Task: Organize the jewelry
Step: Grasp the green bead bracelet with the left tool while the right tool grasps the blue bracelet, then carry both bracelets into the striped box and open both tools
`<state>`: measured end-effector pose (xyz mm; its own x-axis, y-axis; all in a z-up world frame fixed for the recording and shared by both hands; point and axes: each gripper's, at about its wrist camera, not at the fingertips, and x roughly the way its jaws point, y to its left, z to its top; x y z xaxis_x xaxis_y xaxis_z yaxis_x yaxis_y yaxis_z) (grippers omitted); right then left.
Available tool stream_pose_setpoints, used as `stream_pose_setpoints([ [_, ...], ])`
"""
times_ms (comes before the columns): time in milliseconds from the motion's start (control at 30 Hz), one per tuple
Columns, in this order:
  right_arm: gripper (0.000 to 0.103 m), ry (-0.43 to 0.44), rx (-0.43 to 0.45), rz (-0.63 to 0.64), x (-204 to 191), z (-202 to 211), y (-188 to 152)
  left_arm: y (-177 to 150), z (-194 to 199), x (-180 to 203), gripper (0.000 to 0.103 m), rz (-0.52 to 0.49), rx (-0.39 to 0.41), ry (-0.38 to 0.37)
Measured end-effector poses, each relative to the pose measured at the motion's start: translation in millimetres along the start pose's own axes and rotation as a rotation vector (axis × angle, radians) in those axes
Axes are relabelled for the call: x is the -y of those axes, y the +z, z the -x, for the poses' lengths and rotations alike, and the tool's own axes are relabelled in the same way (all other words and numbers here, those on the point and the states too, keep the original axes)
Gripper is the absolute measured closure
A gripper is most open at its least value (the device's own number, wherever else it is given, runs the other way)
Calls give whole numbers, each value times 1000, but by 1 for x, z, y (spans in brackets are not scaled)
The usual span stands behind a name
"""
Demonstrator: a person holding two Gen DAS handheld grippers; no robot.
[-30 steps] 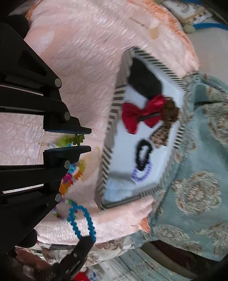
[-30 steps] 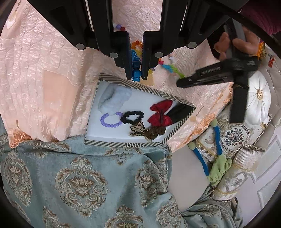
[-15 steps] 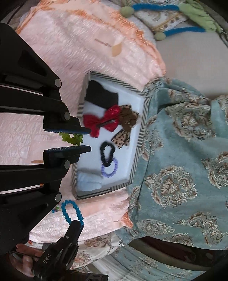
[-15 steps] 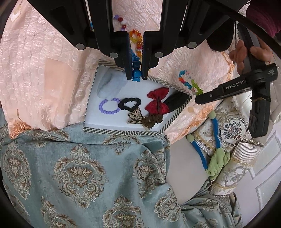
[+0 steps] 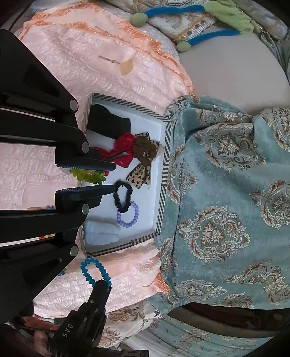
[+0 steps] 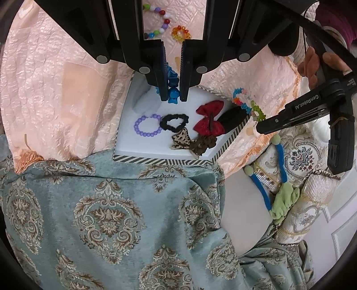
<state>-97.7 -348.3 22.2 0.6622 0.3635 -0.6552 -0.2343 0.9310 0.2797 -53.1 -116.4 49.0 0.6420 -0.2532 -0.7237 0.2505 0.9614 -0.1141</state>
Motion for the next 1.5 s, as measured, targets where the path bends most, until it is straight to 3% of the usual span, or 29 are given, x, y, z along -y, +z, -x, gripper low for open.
stream_pose_setpoints([
  [533,94,-15,-23,-24,20,-30,22,18,-33,16,91,-32,-32,-8],
  [800,94,-21,-28,-29,25,-42,30,27,-50,32,91,-29,-47,-64],
  [900,94,-21,-30,-34,26,-48,34,26,-69,33,91,-2,-88,-94],
  [1233,94,1,-34,-25,21,-96,69,9,-122,-11,91,71,-169,13],
  [1500,94,36,-60,-103,36,-163,98,0,-141,-26,91,77,-185,26],
])
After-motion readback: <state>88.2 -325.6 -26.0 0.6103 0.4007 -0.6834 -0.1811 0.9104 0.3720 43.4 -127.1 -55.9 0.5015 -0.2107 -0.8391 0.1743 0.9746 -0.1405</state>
